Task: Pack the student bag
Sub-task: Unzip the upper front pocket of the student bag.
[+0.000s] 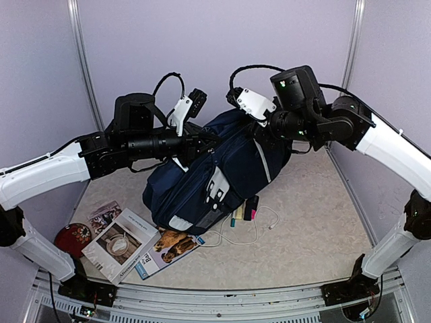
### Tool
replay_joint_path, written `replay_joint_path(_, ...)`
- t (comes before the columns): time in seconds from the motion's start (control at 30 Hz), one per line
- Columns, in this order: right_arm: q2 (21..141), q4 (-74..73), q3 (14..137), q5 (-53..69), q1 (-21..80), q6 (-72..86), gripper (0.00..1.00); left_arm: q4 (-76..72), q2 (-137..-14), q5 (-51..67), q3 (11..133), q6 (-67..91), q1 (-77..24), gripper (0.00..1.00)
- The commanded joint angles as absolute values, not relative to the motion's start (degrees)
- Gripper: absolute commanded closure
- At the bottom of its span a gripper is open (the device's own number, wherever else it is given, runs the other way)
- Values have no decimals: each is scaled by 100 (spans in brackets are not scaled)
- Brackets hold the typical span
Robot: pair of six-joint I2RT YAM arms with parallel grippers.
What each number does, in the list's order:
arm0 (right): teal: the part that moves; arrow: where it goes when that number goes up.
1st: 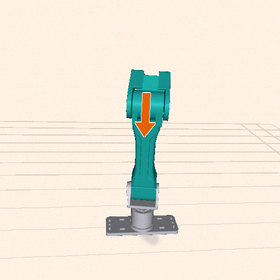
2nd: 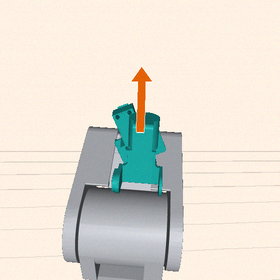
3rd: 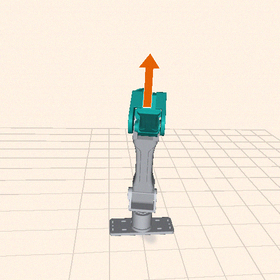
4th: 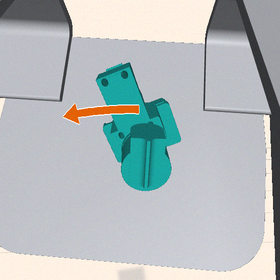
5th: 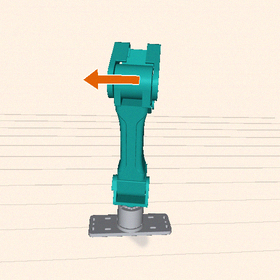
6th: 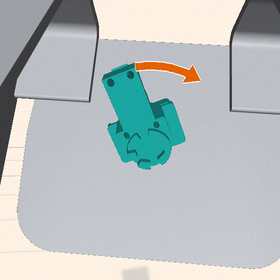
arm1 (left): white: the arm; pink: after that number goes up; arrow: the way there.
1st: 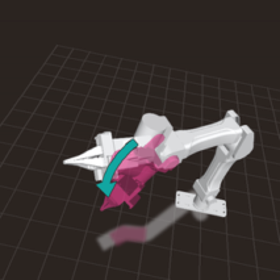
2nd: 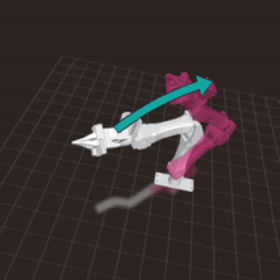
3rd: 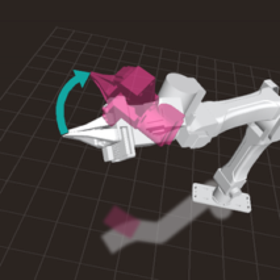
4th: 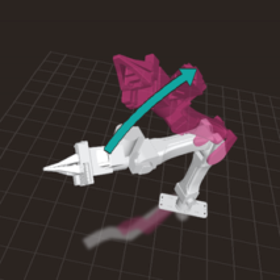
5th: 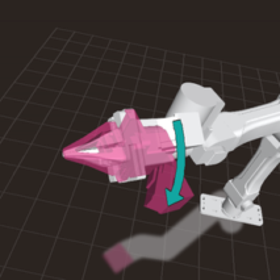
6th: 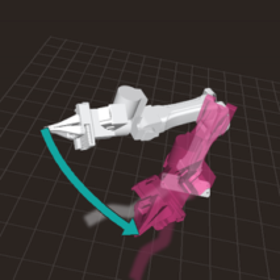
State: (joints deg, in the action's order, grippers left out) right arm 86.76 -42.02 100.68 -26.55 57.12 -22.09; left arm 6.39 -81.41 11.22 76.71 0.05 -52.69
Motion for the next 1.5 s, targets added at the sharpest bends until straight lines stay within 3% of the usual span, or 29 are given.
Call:
replay_joint_path(0.0,9023,-4581,10449,-3490,5647,-2464,60,298,-8029,1462,7851,-188,-5417,100)
replay_joint_path(0.27,9101,-4991,10691,-3208,5533,-2457,68,308,-7975,1400,7790,-244,-5427,100)
replay_joint_path(0.63,8893,-4823,10310,-2785,5382,-2141,100,241,-7865,1260,7674,-188,-5376,100)
replay_joint_path(1.13,7204,-2597,8385,-454,3814,-916,100,-62,-7579,1237,7285,-7,-5115,100)
replay_joint_path(1.33,7015,-1956,8229,34,3597,-752,100,-486,-7429,1575,6906,-6,-5019,100)
replay_joint_path(1.47,7251,-1665,8792,597,3590,-754,100,-689,-7404,1819,6731,-53,-4975,100)
